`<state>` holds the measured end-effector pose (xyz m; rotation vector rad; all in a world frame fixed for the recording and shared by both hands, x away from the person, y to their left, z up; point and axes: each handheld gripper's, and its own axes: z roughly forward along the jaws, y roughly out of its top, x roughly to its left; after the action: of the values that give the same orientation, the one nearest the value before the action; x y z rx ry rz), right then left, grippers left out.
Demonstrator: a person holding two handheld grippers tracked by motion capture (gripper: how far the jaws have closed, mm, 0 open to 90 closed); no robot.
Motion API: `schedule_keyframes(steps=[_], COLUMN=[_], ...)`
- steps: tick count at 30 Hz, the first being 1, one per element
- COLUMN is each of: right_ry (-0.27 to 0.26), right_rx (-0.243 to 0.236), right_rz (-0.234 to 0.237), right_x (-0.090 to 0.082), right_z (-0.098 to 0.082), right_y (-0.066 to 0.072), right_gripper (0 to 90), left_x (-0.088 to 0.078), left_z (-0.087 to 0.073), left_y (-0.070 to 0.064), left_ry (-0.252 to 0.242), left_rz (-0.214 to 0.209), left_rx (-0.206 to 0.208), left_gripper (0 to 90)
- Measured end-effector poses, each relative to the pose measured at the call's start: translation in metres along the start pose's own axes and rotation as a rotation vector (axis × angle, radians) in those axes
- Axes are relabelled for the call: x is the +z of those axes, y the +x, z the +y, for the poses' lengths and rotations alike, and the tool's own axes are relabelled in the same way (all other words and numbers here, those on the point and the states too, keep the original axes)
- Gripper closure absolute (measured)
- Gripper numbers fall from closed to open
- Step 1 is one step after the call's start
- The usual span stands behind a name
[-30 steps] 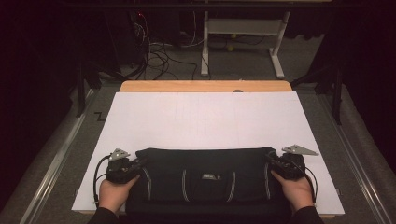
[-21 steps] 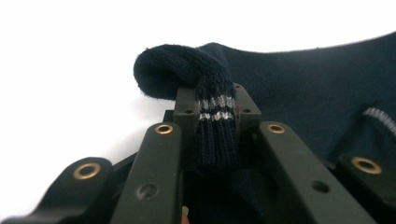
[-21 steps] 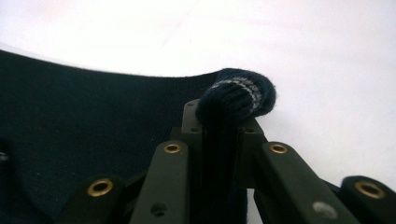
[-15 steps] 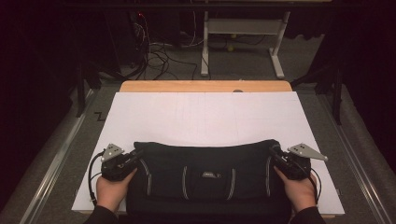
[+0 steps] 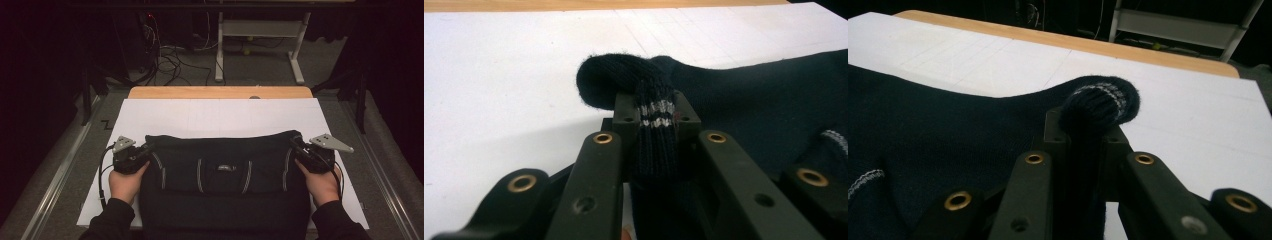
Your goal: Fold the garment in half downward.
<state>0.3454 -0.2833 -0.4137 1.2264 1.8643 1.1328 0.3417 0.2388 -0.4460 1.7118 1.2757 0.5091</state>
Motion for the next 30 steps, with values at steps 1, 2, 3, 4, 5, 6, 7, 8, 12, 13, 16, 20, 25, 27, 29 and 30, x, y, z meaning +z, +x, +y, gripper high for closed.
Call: schedule_keyframes(steps=[1, 2, 3, 4, 5, 6, 7, 8, 12, 13, 16, 20, 25, 27, 29, 30], right_ry=[0.002, 0.004, 0.003, 0.000, -0.004, -0.005, -0.005, -0.004, -0.009, -0.015, -0.031, -0.048, -0.056, -0.051, -0.036, -0.020], right_rx=[-0.003, -0.005, -0.007, -0.005, -0.005, 0.007, 0.010, 0.008, 0.002, 0.002, 0.009, -0.003, -0.026, -0.032, -0.025, -0.019], right_rz=[-0.005, -0.010, -0.011, -0.012, -0.011, -0.009, -0.008, -0.011, -0.028, -0.028, -0.024, -0.037, -0.045, -0.048, -0.045, -0.043], right_x=[0.001, 0.004, 0.005, 0.007, 0.008, 0.011, 0.013, 0.015, 0.022, 0.024, 0.029, 0.035, 0.046, 0.051, 0.057, 0.061], right_z=[0.002, 0.004, 0.006, 0.008, 0.009, 0.011, 0.013, 0.014, 0.020, 0.022, 0.028, 0.037, 0.051, 0.056, 0.059, 0.061], right_y=[0.000, -0.001, -0.001, -0.002, -0.003, -0.004, -0.006, -0.007, -0.010, -0.011, -0.013, -0.017, -0.018, -0.018, -0.019, -0.020], right_gripper=[80.6, 80.5, 80.5, 80.5, 80.5, 80.5, 80.5, 80.5, 80.4, 80.4, 80.3, 80.1, 79.6, 79.6, 79.6, 79.6], left_x=[0.002, 0.003, 0.004, 0.004, 0.006, 0.007, 0.008, 0.009, 0.014, 0.015, 0.019, 0.023, 0.029, 0.033, 0.037, 0.038], left_z=[0.002, 0.003, 0.006, 0.007, 0.010, 0.013, 0.015, 0.017, 0.031, 0.034, 0.044, 0.057, 0.068, 0.069, 0.068, 0.066], left_y=[0.002, 0.003, 0.004, 0.005, 0.006, 0.006, 0.007, 0.007, 0.010, 0.010, 0.012, 0.015, 0.018, 0.020, 0.022, 0.023], left_ry=[-0.006, -0.008, -0.021, -0.032, -0.034, -0.035, -0.035, -0.038, -0.053, -0.056, -0.067, -0.086, -0.076, -0.061, -0.050, -0.048], left_rz=[0.001, 0.003, 0.000, -0.001, 0.003, 0.005, 0.008, 0.012, 0.019, 0.022, 0.030, 0.048, 0.078, 0.079, 0.083, 0.074], left_rx=[-0.006, -0.005, -0.008, -0.007, 0.000, 0.005, 0.010, 0.014, 0.011, 0.010, 0.008, 0.003, 0.018, 0.010, -0.003, -0.024], left_gripper=[75.9, 75.9, 75.9, 75.9, 75.9, 75.8, 75.8, 75.8, 75.8, 75.8, 75.7, 75.6, 75.4, 75.3, 75.0, 74.8])
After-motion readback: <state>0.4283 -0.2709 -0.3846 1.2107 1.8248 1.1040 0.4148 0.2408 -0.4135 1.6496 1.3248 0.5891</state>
